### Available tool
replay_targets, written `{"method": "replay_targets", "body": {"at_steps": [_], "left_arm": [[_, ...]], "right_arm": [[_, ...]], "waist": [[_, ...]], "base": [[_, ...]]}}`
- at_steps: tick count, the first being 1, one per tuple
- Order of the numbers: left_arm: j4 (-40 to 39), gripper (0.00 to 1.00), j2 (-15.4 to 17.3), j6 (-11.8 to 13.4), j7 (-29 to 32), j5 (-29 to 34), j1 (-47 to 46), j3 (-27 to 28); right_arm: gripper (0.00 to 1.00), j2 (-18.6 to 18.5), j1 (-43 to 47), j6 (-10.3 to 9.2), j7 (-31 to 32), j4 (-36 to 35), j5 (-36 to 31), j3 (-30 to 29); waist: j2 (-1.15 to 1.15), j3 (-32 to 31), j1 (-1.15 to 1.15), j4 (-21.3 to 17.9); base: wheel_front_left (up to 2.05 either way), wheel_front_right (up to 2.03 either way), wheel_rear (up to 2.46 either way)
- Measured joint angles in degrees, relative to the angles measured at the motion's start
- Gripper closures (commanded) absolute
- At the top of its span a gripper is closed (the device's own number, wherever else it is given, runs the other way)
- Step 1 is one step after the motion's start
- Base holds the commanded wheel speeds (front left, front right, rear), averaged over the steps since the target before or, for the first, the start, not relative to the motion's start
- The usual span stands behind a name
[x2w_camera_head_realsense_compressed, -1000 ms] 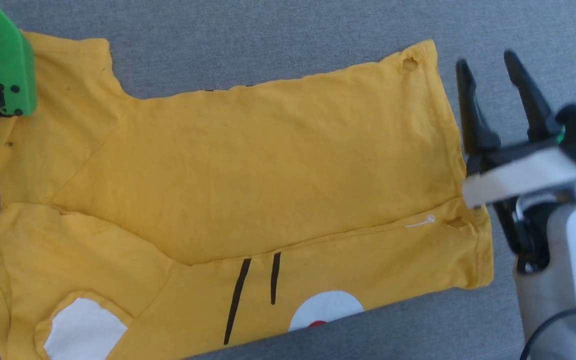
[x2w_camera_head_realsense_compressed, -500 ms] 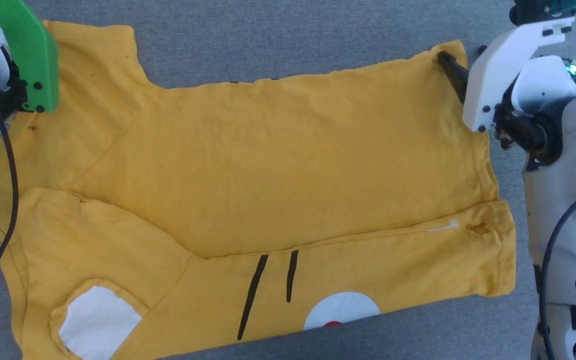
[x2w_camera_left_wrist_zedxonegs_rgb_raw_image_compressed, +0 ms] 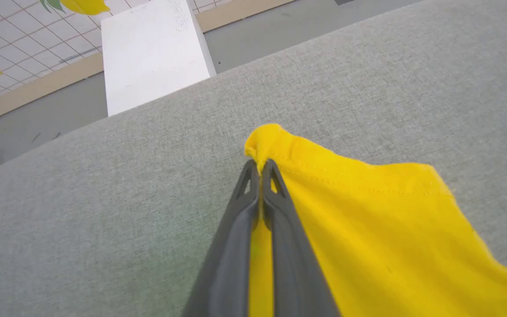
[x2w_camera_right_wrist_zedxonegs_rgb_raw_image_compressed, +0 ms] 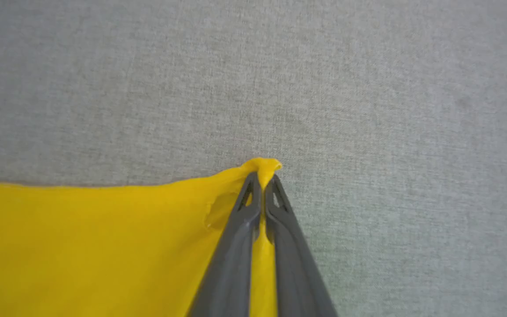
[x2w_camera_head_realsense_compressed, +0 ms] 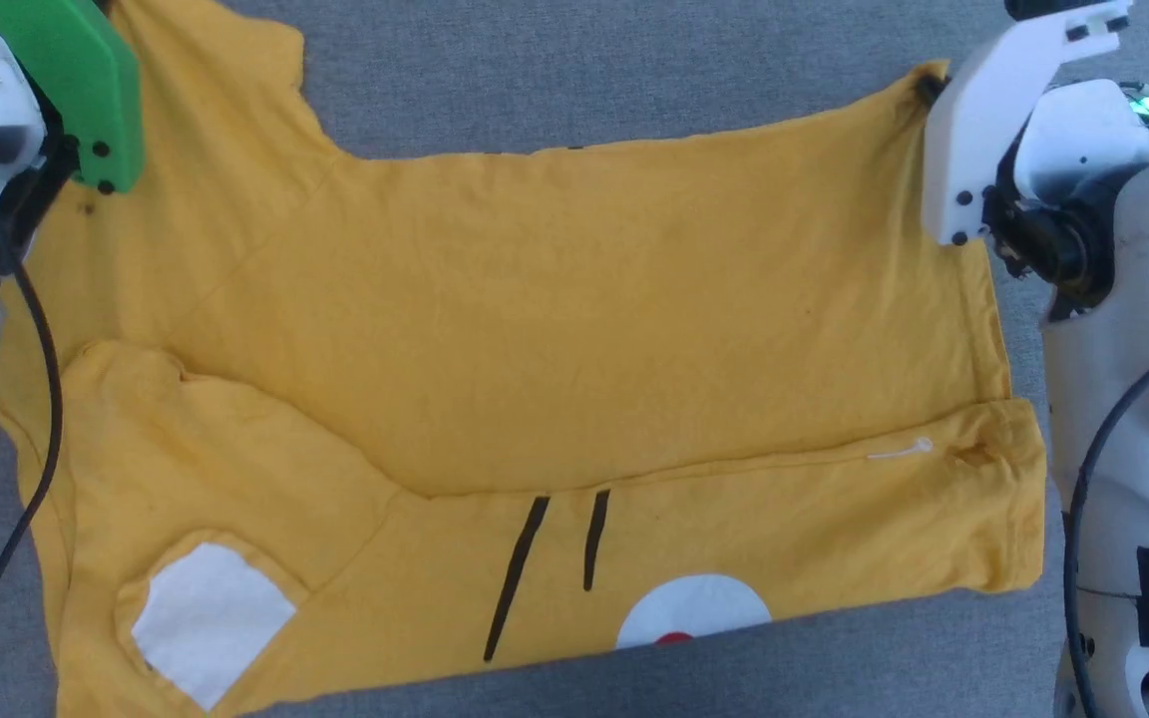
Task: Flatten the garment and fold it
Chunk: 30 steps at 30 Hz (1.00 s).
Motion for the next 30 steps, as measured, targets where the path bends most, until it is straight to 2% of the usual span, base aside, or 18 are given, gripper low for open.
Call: {"method": "replay_targets", "body": {"at_steps": [7,13,16,21,30], "left_arm": [[4.28,1.00,-0.65,0.40,-15.59,4.76,-2.39,0.74],[8.25,1.00,-2.22,0.68,-21.84,5.19,-2.65,1.13],[9.37,1.00,-3.04,0.11,-21.92,2.88,-0.82,1.36],[8.57,1.00,-3.39,-0.94,-21.18,-1.77,7.42,1.88],[-2.22,1.00,-3.67,-1.04,-18.79,-12.55,28.08,4.86]], "right_arm": [[1.00,-0.32,0.30,0.00,-13.41,1.01,-1.00,-2.29],[1.00,-0.36,0.44,0.00,-20.94,3.43,-1.57,-3.37],[1.00,-0.41,2.13,0.00,-23.32,3.54,-0.12,-2.99],[1.00,-1.29,8.37,0.00,-26.39,2.03,2.75,-2.26],[1.00,-3.65,22.22,0.00,-29.66,-3.78,7.55,-1.04]], "waist": [[0.00,-1.14,0.00,0.36],[0.00,-2.80,0.00,0.80],[0.00,-4.22,0.00,1.09],[0.00,-7.52,0.00,1.86],[0.00,-14.66,0.00,3.82]], "base": [[0.00,0.00,0.00],[0.00,0.00,0.00],[0.00,0.00,0.00],[0.00,0.00,0.00],[0.00,0.00,0.00]]}}
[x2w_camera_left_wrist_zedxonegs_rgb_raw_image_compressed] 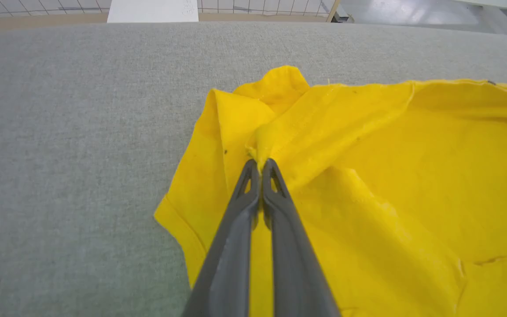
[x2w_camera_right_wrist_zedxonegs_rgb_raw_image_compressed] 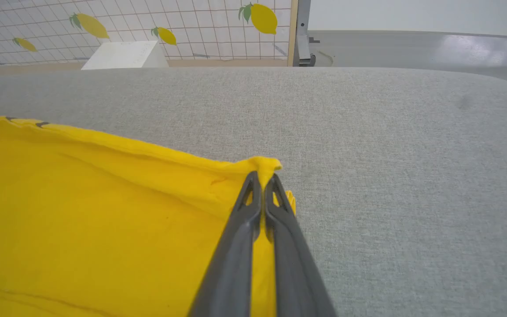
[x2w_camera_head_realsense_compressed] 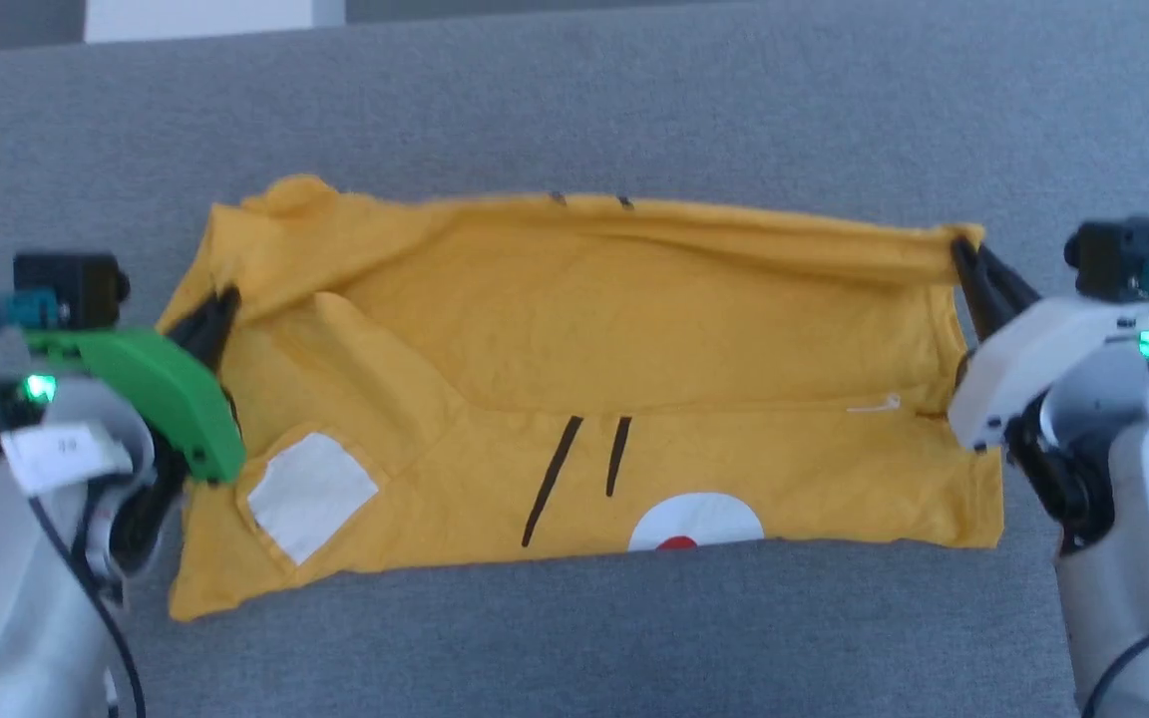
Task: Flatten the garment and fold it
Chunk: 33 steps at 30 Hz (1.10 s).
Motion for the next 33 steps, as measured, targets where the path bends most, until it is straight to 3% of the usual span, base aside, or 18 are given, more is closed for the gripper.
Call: {"method": "replay_targets", "body": {"at_steps": [6,11,16,25,26,27,28,29,33], "left_arm": [[-7.54,1.00,0.57,3.22,1.07,-4.12,13.20,1.80],[-10.50,1.00,0.56,4.97,1.71,-6.15,18.80,1.98],[-10.65,1.00,0.14,4.98,2.46,-6.23,20.89,0.10],[-6.80,1.00,-1.22,3.42,1.49,-5.11,19.84,-2.23],[-6.21,0.52,-1.45,3.41,1.07,-5.10,19.59,-2.27],[-5.80,0.29,-1.63,3.41,0.85,-5.01,19.42,-2.34],[-5.38,0.00,-1.83,3.41,0.42,-4.82,19.31,-2.46],[-4.93,0.00,-2.11,3.41,0.18,-4.66,19.31,-2.48],[-4.45,0.00,-3.71,3.39,-1.74,-4.66,19.40,-2.56]], "right_arm": [[1.00,-2.63,7.14,0.00,0.12,-1.23,0.62,0.01],[1.00,-5.87,9.94,0.00,1.67,-0.57,-0.52,0.46],[1.00,-7.78,11.04,0.00,3.21,1.13,-1.40,2.55],[1.00,-7.87,10.50,0.00,5.24,5.66,-1.78,5.31],[0.81,-7.71,10.25,0.00,5.65,6.03,-1.67,5.28],[0.64,-7.57,10.07,0.00,6.00,6.23,-1.57,5.34],[0.07,-7.42,9.96,0.00,6.54,6.33,-1.38,5.43],[0.00,-7.27,9.94,-0.01,7.23,6.35,-0.88,5.36],[0.00,-6.52,11.23,0.01,10.32,4.54,1.23,4.04]], "waist": [[0.00,-3.93,0.00,1.91],[0.00,-5.41,0.00,3.89],[0.00,-5.89,0.00,5.30],[0.00,-4.44,0.00,5.37],[0.00,-4.44,0.00,5.30],[0.00,-4.51,0.00,5.26],[0.00,-4.67,0.00,5.22],[0.00,-4.85,0.00,5.18],[0.00,-5.95,0.00,5.16]], "base": [[0.00,0.00,0.00],[0.00,0.00,0.00],[0.00,0.00,0.00],[0.00,0.00,0.00],[0.00,0.00,0.00],[0.00,0.00,0.00],[0.00,0.00,0.00],[0.00,0.00,0.00],[0.00,0.00,0.00]]}}
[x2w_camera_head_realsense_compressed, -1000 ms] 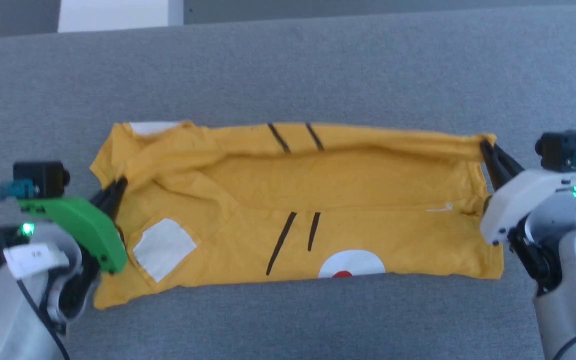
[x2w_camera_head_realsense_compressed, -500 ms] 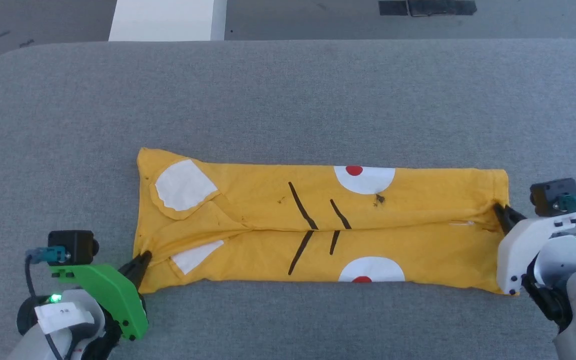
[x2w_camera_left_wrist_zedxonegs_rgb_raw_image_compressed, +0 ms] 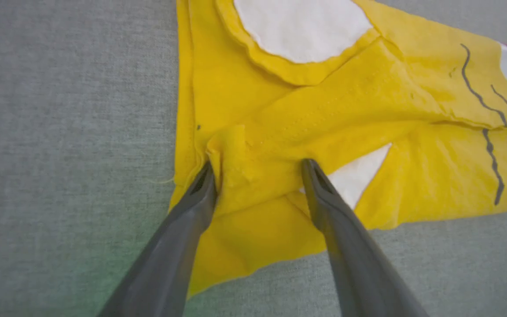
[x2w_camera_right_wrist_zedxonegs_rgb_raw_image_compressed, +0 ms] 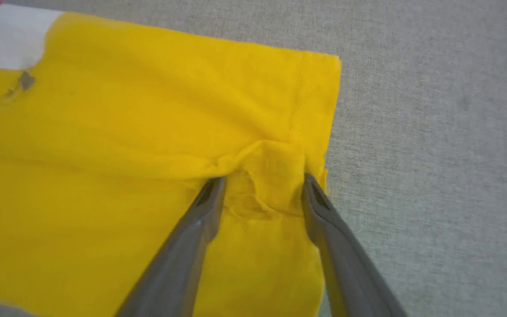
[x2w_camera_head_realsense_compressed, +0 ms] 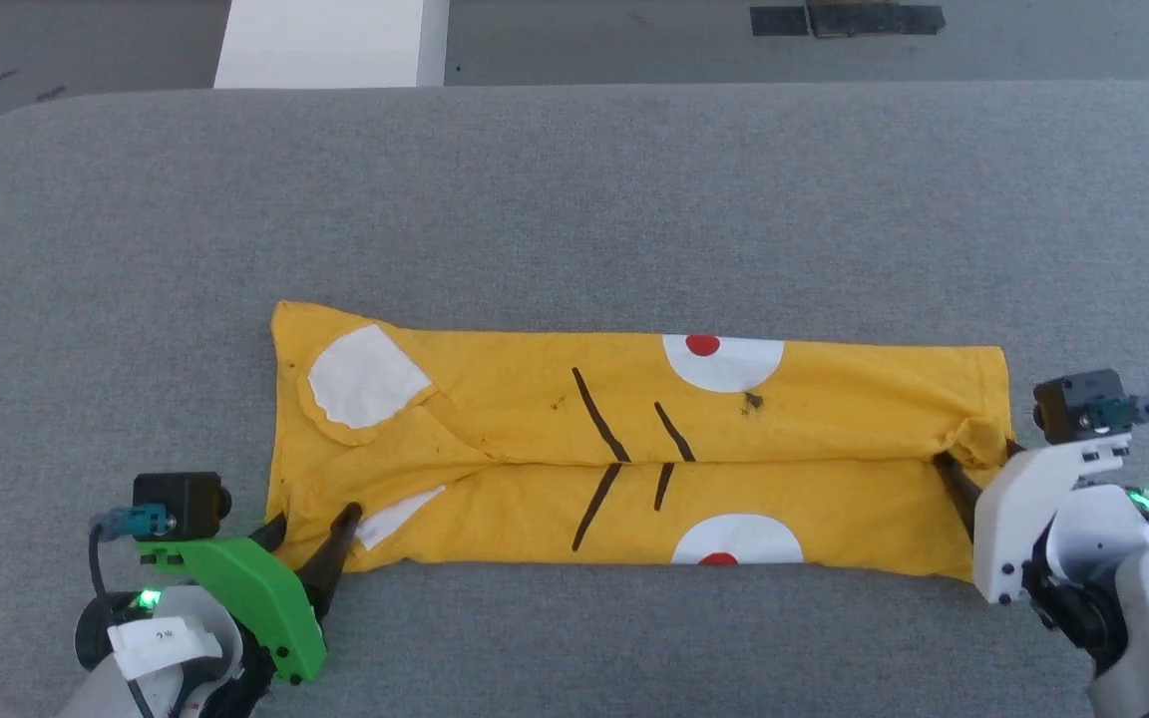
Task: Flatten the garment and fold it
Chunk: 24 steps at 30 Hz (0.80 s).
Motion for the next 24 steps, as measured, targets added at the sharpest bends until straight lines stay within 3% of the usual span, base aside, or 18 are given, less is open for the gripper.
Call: {"method": "replay_targets", "body": {"at_steps": [5,9,13,19,24], "left_arm": [[-0.68,0.00,-1.03,1.30,-5.69,0.92,0.77,1.51],[-2.10,0.00,-2.11,3.38,-14.40,4.70,0.65,3.26],[-1.21,0.00,-3.71,3.85,-23.57,8.08,-0.61,4.72],[0.36,0.00,-6.41,4.87,-26.89,14.11,-4.36,7.06],[-0.03,0.00,-9.78,4.90,-27.07,19.69,-6.03,11.63]], "right_arm": [[0.00,1.45,5.82,-0.01,1.85,-6.09,1.83,-3.80],[0.00,3.98,9.68,-0.02,0.48,-12.27,2.50,-7.05],[0.00,7.49,11.06,-0.02,-2.38,-17.30,2.57,-10.51],[0.00,10.57,11.12,-0.02,-5.15,-19.04,2.58,-15.93],[0.00,10.77,8.05,-0.02,-5.19,-13.18,5.69,-19.02]], "waist": [[0.00,-1.59,0.00,0.21],[0.00,-2.64,0.00,0.59],[0.00,-3.17,0.00,1.08],[0.00,-3.85,0.00,1.35],[0.00,-3.69,0.00,1.05]], "base": [[0.00,0.00,0.00],[0.00,0.00,0.00],[0.00,0.00,0.00],[0.00,0.00,0.00],[0.00,0.00,0.00]]}}
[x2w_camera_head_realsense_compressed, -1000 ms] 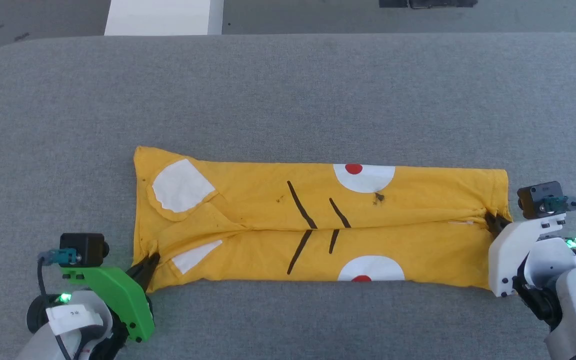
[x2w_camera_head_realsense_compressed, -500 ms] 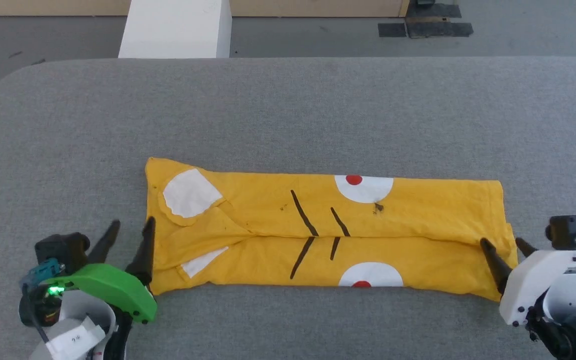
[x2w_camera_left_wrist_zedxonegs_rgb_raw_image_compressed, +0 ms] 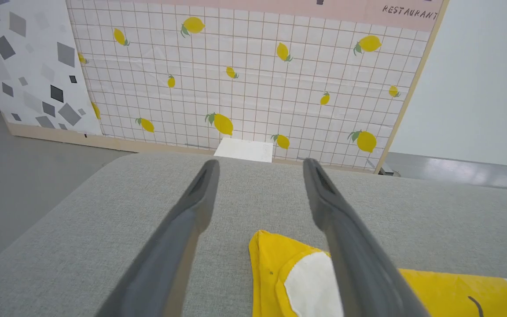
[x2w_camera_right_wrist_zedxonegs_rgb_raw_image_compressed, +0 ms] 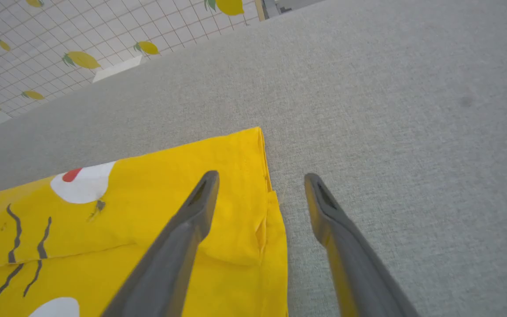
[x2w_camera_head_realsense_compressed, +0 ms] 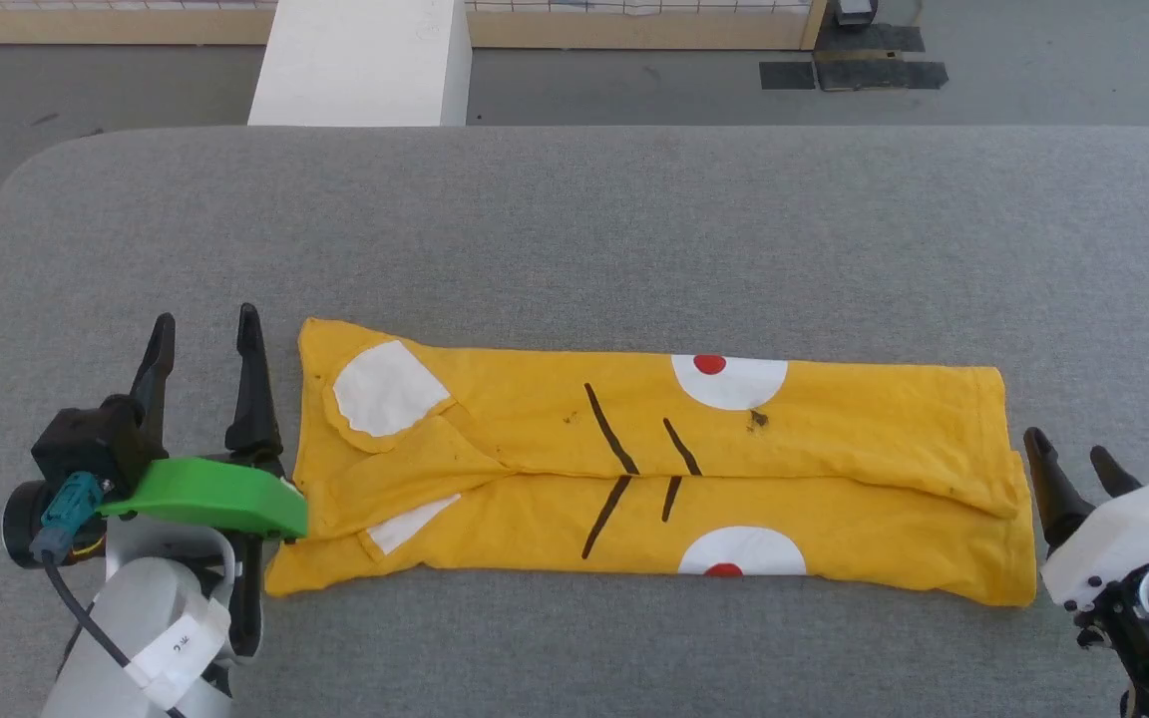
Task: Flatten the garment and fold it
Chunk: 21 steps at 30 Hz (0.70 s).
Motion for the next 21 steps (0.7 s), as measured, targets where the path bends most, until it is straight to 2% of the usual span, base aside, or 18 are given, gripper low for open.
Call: {"method": "replay_targets", "body": {"at_steps": [8,13,17,18,19,20,21], "left_arm": [[0.96,0.00,-4.71,-3.76,0.00,4.58,-0.21,4.67],[2.24,0.00,-6.61,-6.35,0.00,7.40,-0.25,6.02],[2.90,0.00,-7.88,-7.64,0.00,8.66,-0.29,6.83],[3.16,0.00,-8.13,-7.97,0.00,9.11,-0.30,7.15],[3.38,0.00,-8.34,-8.18,0.00,9.76,-0.31,7.47],[3.54,0.00,-8.56,-8.49,0.00,10.16,-0.32,7.76],[3.67,0.00,-8.77,-8.51,0.00,10.39,-0.34,7.95]], "right_arm": [[0.00,0.07,-6.39,0.00,0.83,12.85,-0.64,-1.78],[0.00,0.07,-9.08,0.00,5.30,19.38,-3.24,-1.42],[0.00,-0.58,-10.65,-0.01,9.47,20.80,-4.46,0.01],[0.37,-0.86,-10.85,-0.02,10.60,20.84,-4.39,0.53],[0.57,-1.09,-10.92,-0.02,11.46,20.72,-4.39,1.01],[0.86,-1.14,-10.92,-0.02,11.91,20.56,-4.32,1.18],[1.00,-1.16,-10.91,-0.02,12.16,20.37,-4.24,1.37]], "waist": [[0.00,0.07,0.00,-0.05],[0.00,0.05,0.00,0.21],[0.00,-0.01,0.00,0.49],[0.00,-0.06,0.00,0.57],[0.00,-0.12,0.00,0.63],[0.00,-0.17,0.00,0.67],[0.00,-0.22,0.00,0.68]], "base": [[0.00,0.00,0.00],[0.00,0.00,0.00],[0.00,0.00,0.00],[0.00,0.00,0.00],[0.00,0.00,0.00],[0.00,0.00,0.00],[0.00,0.00,0.00]]}}
